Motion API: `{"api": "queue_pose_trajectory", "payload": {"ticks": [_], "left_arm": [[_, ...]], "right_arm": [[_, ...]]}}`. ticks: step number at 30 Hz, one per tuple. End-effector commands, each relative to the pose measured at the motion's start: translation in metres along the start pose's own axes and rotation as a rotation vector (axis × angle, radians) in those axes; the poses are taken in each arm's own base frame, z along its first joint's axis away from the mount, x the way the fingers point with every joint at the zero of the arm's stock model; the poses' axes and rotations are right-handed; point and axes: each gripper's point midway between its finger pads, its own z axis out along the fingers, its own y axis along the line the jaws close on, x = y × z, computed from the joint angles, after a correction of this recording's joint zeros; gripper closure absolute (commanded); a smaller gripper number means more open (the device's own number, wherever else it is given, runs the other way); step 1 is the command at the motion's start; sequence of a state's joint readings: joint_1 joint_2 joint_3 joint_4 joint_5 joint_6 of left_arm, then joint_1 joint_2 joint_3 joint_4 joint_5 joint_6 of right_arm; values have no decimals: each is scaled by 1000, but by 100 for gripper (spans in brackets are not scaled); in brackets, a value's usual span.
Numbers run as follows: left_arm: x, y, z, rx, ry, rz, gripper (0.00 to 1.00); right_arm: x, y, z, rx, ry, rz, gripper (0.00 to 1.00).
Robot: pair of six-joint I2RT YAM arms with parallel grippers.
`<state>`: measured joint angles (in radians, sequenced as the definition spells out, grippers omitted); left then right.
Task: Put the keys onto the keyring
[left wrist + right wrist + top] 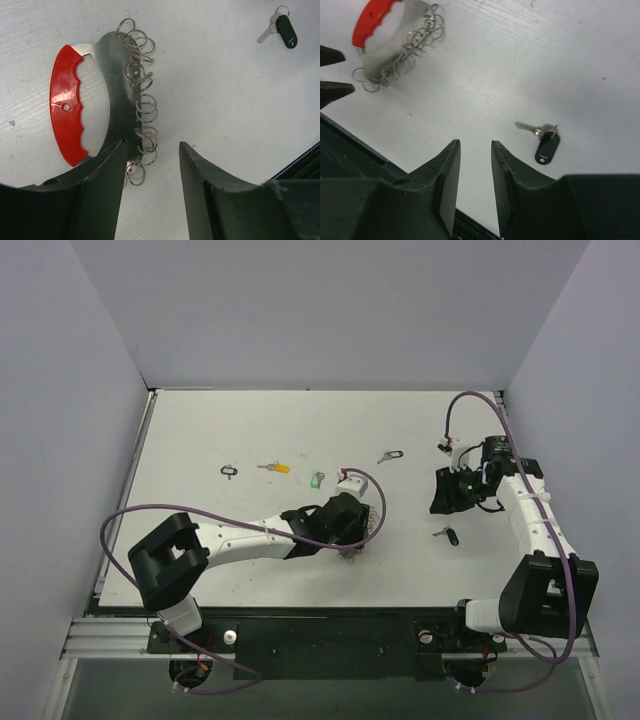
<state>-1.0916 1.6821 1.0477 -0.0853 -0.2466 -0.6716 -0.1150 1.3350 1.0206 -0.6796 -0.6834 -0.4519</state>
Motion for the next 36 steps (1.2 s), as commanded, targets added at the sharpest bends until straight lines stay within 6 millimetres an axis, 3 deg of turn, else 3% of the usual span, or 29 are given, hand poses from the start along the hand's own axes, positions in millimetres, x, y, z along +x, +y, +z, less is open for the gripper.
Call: {"api": "queue_pose_trajectory", "payload": {"ticks": [1, 6, 11, 17, 36], "left_arm": [[-30, -13, -21, 51, -100, 7, 44], [-52, -6, -58, 96, -239, -18, 31], [-40, 16, -70, 68, -242, -12, 27], [-31, 26, -83, 90, -258, -35, 27], [-16, 35, -88, 110, -259, -60, 27]], "right_arm": [[10, -40, -6, 164, 51, 123, 73], [29, -61, -4, 240, 142, 190, 73], [45, -78, -2, 312, 242, 208, 73], [57, -86, 9, 345, 343, 199, 74], [65, -93, 36, 359, 470, 164, 79]]}}
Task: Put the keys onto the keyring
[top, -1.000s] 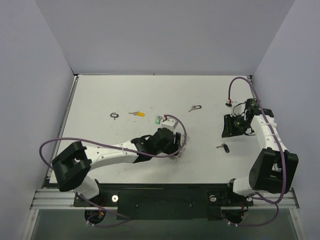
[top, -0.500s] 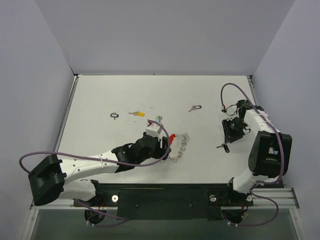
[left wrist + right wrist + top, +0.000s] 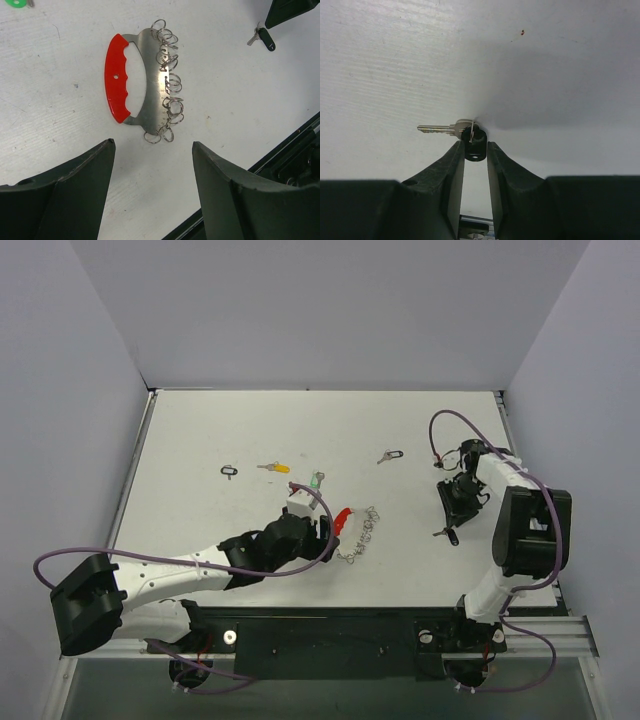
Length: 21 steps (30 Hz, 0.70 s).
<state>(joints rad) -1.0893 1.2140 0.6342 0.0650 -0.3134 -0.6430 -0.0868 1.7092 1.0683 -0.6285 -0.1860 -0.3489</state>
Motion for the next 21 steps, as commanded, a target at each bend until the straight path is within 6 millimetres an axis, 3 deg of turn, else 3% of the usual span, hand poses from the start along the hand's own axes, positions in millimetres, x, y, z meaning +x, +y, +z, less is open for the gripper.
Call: {"api": "queue_pose_trajectory", "payload": {"ticks": [1, 21], "left_arm": [[-18, -10, -3, 43, -63, -34, 27], [-14, -11, -2, 52, -57, -38, 27]], "right_arm": [[0, -1, -4, 15, 31, 1, 79], [3, 2, 2, -8, 73, 4, 87]]}}
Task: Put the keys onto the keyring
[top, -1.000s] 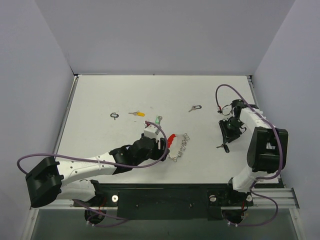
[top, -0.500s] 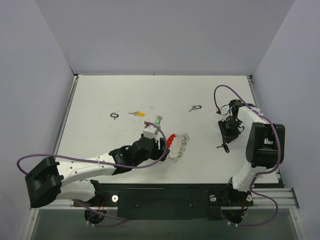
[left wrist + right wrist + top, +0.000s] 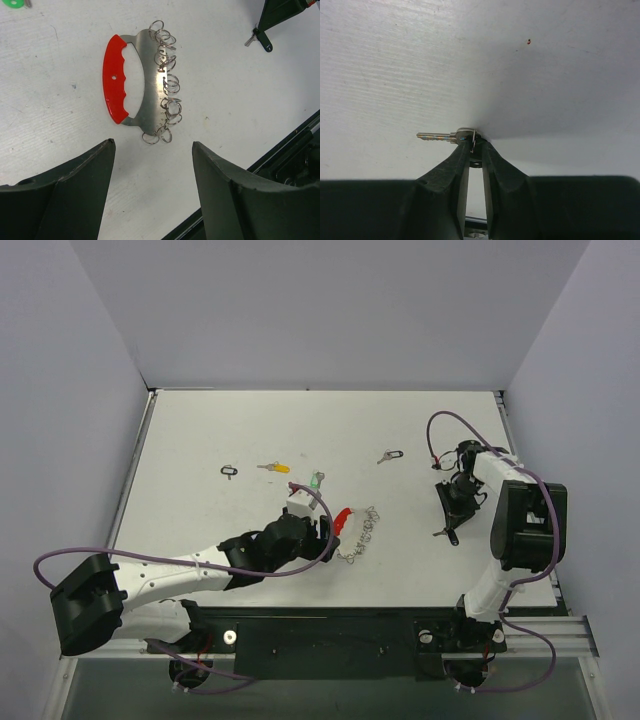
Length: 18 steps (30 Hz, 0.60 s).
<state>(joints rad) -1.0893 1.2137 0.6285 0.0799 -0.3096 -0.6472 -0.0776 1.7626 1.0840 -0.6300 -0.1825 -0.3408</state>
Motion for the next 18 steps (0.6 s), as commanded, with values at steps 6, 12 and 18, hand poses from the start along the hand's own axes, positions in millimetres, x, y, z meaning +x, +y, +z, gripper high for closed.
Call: {"api": "queue_pose_trajectory", "payload": {"ticks": [6, 12, 18], "left_arm": [[-14, -10, -4, 46, -53, -30, 27], [-18, -12, -6, 55, -65, -34, 27], [-19, -12, -7, 60, -66, -35, 27]], "right_arm": [[3, 0, -9, 4, 34, 3, 91], [3, 1, -7, 1, 43, 2, 92], [4, 2, -5, -9, 54, 1, 92]]}}
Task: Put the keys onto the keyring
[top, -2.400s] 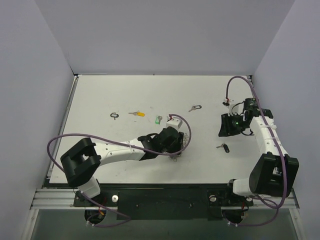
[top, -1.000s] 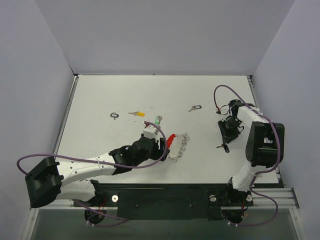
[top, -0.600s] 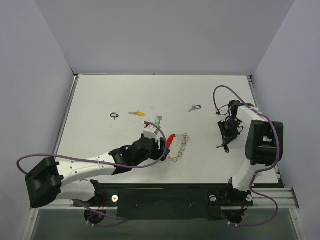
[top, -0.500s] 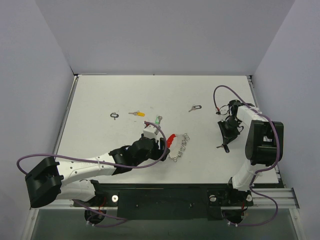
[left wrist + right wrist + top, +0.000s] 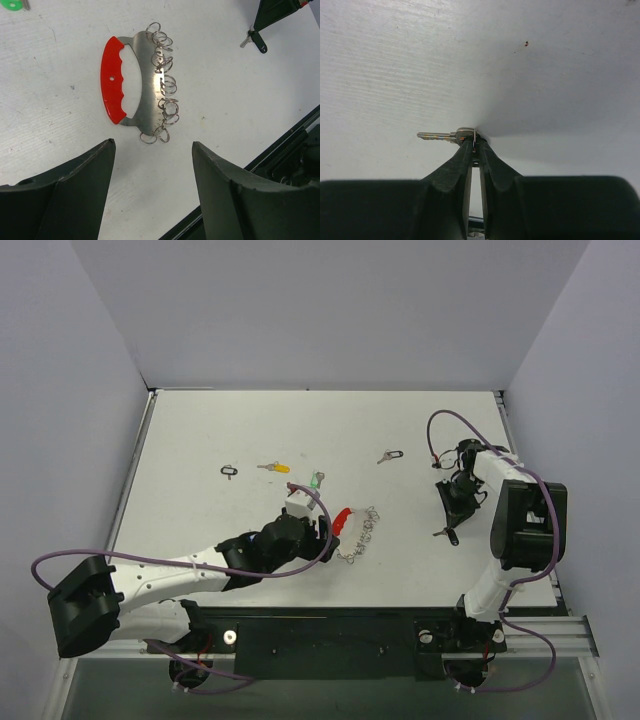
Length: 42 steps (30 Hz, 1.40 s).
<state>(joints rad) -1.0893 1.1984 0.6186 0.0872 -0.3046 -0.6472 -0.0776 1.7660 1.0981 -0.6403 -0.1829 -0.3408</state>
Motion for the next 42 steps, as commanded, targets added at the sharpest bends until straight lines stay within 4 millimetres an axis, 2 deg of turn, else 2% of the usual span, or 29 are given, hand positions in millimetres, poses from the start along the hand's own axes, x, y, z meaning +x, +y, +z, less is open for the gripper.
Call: {"api": "queue_pose_trajectory", "payload": {"ticks": [1, 9, 11, 15, 17, 18, 19, 20, 21, 22, 24, 27, 31, 35, 37, 40, 42], "left_arm": [[-18, -11, -4, 49, -60, -32, 27], [-18, -11, -6, 54, -62, -34, 27], [-17, -12, -6, 60, -62, -33, 28], [-18, -19, -8, 110, -69, -8, 28], [-20, -28, -12, 174, -85, 34, 28], [-27, -37, -14, 225, -115, 47, 30], [-22, -40, -16, 266, -106, 92, 32], [-29, -51, -21, 323, -142, 103, 35], [-25, -56, -25, 376, -140, 154, 35], [-33, -64, -29, 420, -183, 164, 35], [-34, -76, -39, 507, -215, 210, 35], [-38, -91, -51, 608, -253, 296, 35], [-41, -101, -53, 645, -268, 361, 35], [-41, -106, -48, 658, -282, 377, 35], [-37, -112, -44, 680, -283, 386, 35], [-31, -125, -37, 708, -293, 410, 35], [-21, -129, -24, 699, -277, 427, 35]], "right_arm": [[6, 3, -3, -11, 55, 1, 93], [5, 4, -5, -23, 51, -3, 100], [2, 4, -11, -18, 25, -11, 100], [-5, 19, -29, -84, -66, -70, 100], [-8, 31, -47, -120, -139, -132, 100], [-8, 41, -49, -158, -158, -180, 100], [-5, 46, -55, -174, -171, -213, 100], [-5, 57, -62, -199, -209, -280, 100], [-3, 64, -71, -206, -236, -311, 100], [-1, 74, -75, -248, -262, -384, 100], [6, 103, -91, -321, -311, -526, 100], [23, 133, -109, -396, -358, -730, 100], [48, 173, -117, -503, -363, -990, 100], [73, 196, -120, -618, -388, -1163, 100], [83, 202, -123, -662, -393, -1215, 100], [88, 206, -124, -689, -404, -1229, 100], [91, 208, -124, -698, -409, -1241, 100]]}}
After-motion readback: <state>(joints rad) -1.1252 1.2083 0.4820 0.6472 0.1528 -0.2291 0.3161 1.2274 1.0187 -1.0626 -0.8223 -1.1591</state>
